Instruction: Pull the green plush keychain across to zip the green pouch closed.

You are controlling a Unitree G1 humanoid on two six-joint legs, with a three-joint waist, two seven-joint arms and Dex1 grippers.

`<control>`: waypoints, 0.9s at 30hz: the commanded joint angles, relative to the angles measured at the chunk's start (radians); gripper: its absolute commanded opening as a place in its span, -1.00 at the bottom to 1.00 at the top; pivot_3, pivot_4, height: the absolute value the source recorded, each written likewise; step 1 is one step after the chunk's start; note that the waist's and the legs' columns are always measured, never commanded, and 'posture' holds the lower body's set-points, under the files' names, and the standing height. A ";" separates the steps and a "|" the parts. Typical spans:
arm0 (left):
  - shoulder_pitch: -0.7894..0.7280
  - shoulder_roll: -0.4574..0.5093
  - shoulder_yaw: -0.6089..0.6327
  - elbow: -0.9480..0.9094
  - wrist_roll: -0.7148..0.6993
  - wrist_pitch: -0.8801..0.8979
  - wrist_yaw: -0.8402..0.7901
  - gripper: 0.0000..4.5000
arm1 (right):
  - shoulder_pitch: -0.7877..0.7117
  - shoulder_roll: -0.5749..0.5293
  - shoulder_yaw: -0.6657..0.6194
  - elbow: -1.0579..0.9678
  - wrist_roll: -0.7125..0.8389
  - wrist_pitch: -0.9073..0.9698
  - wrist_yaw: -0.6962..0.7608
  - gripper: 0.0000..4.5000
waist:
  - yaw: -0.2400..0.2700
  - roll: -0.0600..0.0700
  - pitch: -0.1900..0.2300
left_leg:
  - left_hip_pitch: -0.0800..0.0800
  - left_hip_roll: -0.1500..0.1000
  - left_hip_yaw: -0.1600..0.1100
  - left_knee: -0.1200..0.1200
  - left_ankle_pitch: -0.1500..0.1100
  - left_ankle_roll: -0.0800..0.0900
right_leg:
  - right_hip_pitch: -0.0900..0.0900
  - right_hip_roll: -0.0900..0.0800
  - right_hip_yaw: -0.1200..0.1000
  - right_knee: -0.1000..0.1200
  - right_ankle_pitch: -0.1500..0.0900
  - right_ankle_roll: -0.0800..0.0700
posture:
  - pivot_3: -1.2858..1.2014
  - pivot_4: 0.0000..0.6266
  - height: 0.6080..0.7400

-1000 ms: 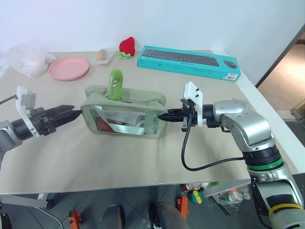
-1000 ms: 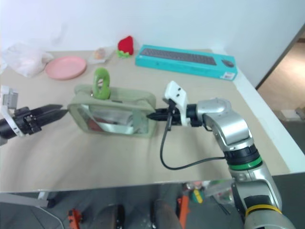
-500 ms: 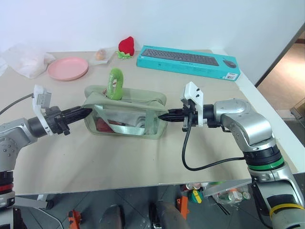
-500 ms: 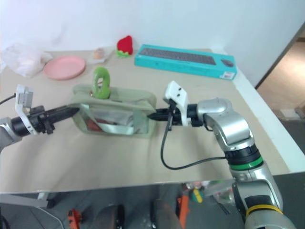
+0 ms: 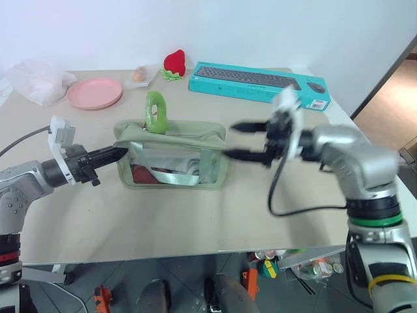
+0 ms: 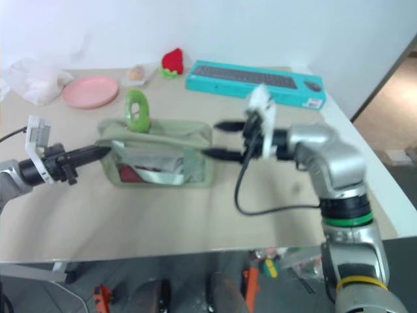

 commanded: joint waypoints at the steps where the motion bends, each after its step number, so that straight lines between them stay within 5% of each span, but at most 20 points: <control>1: -0.015 -0.003 0.005 -0.040 -0.007 -0.008 0.005 -1.00 | -0.076 0.050 -0.016 0.048 0.026 0.016 -0.056 0.82 | -0.002 -0.001 -0.001 | 0.000 0.000 0.000 0.000 0.000 0.000 | 0.000 0.000 0.000 0.000 0.000 0.000 | 0.03 -0.52 1.00; 10: -0.012 -0.019 -0.002 -0.061 -0.010 -0.003 0.018 -1.00 | -0.328 0.269 0.160 0.373 -0.129 0.004 -0.178 0.82 | -0.004 0.000 0.000 | 0.000 0.003 0.000 -0.001 0.000 0.000 | -0.002 0.003 0.001 0.001 0.001 -0.002 | 0.03 -0.52 1.00; 18: 0.005 -0.027 0.009 -0.093 -0.022 0.005 0.035 -1.00 | -0.450 0.358 0.236 0.652 -0.270 -0.154 -0.133 0.82 | -0.003 0.000 0.000 | -0.003 -0.001 0.001 0.000 -0.002 0.003 | -0.002 -0.002 0.002 0.000 0.000 0.000 | 0.03 -0.52 1.00; 27: 0.025 -0.030 0.022 -0.111 -0.030 0.007 0.053 -1.00 | -0.492 0.426 0.240 0.721 -0.291 -0.165 -0.029 0.82 | -0.003 0.000 0.000 | -0.002 -0.001 0.001 0.000 -0.002 0.003 | -0.002 -0.001 0.002 0.000 0.000 0.000 | 0.03 -0.52 1.00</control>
